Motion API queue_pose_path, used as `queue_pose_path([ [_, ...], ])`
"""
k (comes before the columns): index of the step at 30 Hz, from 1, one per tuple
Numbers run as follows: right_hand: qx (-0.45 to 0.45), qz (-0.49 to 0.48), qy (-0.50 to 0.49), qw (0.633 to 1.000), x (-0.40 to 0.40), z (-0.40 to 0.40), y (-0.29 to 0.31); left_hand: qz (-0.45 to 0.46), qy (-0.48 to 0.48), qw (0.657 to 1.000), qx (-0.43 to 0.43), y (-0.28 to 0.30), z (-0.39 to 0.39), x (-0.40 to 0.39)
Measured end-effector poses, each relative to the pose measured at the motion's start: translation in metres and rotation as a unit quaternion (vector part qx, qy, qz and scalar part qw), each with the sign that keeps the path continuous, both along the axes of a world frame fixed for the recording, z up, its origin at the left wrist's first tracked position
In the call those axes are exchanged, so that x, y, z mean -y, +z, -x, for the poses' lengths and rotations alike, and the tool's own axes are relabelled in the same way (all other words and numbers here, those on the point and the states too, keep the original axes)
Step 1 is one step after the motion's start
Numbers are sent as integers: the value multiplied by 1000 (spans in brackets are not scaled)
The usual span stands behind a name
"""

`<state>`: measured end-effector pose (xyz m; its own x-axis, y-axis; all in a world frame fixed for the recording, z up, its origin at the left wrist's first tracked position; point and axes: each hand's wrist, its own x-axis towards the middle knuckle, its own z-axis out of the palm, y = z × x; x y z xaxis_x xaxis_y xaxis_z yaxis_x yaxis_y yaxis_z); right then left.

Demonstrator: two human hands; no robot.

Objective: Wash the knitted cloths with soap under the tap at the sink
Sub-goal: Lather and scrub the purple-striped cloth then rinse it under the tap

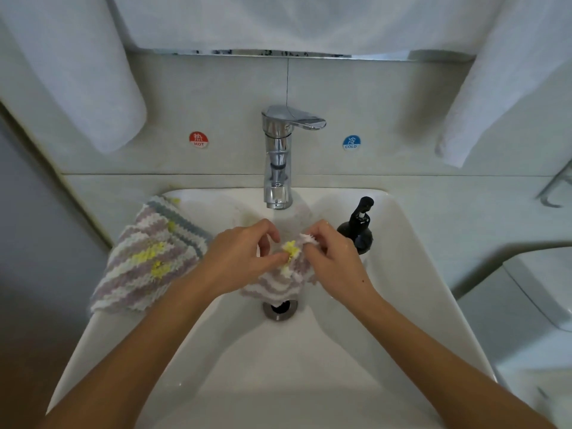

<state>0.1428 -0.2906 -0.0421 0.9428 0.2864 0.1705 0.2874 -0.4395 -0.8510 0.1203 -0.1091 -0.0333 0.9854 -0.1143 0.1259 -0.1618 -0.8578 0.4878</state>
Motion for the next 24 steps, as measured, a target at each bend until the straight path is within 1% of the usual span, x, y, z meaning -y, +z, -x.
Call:
queue_pose_path([
  [2, -43, -55, 8, 998, -1, 1, 1, 28, 1, 1000, -13, -5, -1, 1],
  [3, -68, -84, 8, 994, -2, 1, 1, 57, -4, 998, -30, -7, -2, 1],
  [4, -91, -111, 9, 990, -2, 1, 2, 99, -14, 993, -54, -8, -1, 2],
  [6, -124, -149, 11, 981, -3, 1, 5, 201, -31, 972, -119, -8, 0, 4],
  [8, -144, -171, 16, 975, -3, 2, 6, 275, -46, 946, -166, -7, 1, 7],
  [11, -146, -162, 36, 975, -2, 2, 6, 322, -51, 929, -173, -7, 3, 11],
  [16, -110, -119, 55, 985, 0, -1, 10, 325, -32, 933, -150, -5, 2, 10],
  [18, -85, -100, 39, 991, 1, 1, 15, 316, -16, 940, -130, -2, 1, 7],
  [19, -59, -85, 22, 994, 2, 2, 19, 316, -7, 941, -117, -2, 1, 5],
  [21, 22, -50, -15, 998, 4, 4, 32, 331, 10, 938, -99, 0, 1, 4],
  [24, 143, -23, -56, 988, 3, 2, 64, 350, 12, 932, -92, 1, 2, 3],
])
